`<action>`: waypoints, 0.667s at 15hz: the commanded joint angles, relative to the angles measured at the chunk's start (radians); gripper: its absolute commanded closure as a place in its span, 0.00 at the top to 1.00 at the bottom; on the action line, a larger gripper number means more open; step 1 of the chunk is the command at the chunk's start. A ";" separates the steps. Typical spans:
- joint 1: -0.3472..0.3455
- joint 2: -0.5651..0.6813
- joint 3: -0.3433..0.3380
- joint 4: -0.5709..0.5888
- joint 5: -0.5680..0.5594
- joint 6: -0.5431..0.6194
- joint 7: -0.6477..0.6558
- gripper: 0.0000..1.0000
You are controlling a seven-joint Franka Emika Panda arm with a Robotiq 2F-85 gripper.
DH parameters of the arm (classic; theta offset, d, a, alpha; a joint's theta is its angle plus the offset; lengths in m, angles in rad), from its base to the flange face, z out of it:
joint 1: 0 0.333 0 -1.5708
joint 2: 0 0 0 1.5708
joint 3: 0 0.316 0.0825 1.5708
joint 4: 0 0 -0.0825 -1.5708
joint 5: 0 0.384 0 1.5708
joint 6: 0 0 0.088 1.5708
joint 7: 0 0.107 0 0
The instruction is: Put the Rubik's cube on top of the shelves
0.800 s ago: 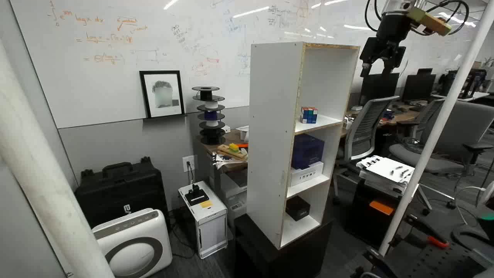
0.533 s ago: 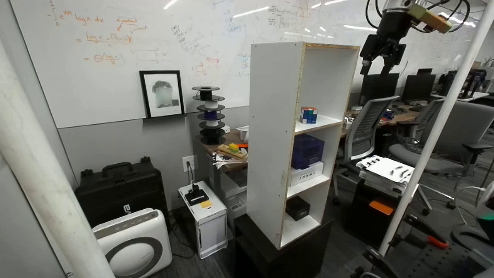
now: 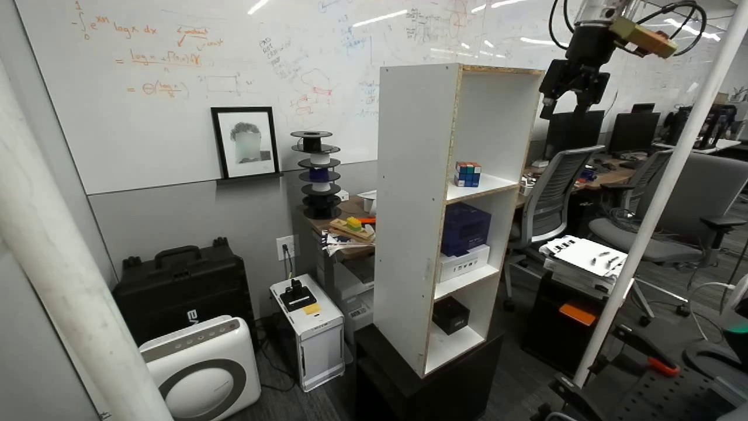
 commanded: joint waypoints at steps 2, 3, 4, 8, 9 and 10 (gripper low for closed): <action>-0.012 0.112 0.041 -0.052 0.018 0.255 0.084 1.00; -0.011 0.145 0.046 -0.059 0.019 0.312 0.102 1.00; -0.008 0.189 0.047 -0.057 0.029 0.369 0.109 1.00; 0.005 0.362 0.064 -0.024 0.091 0.602 0.124 1.00; 0.005 0.398 0.071 -0.011 0.105 0.643 0.126 1.00; 0.006 0.433 0.079 0.006 0.119 0.679 0.126 1.00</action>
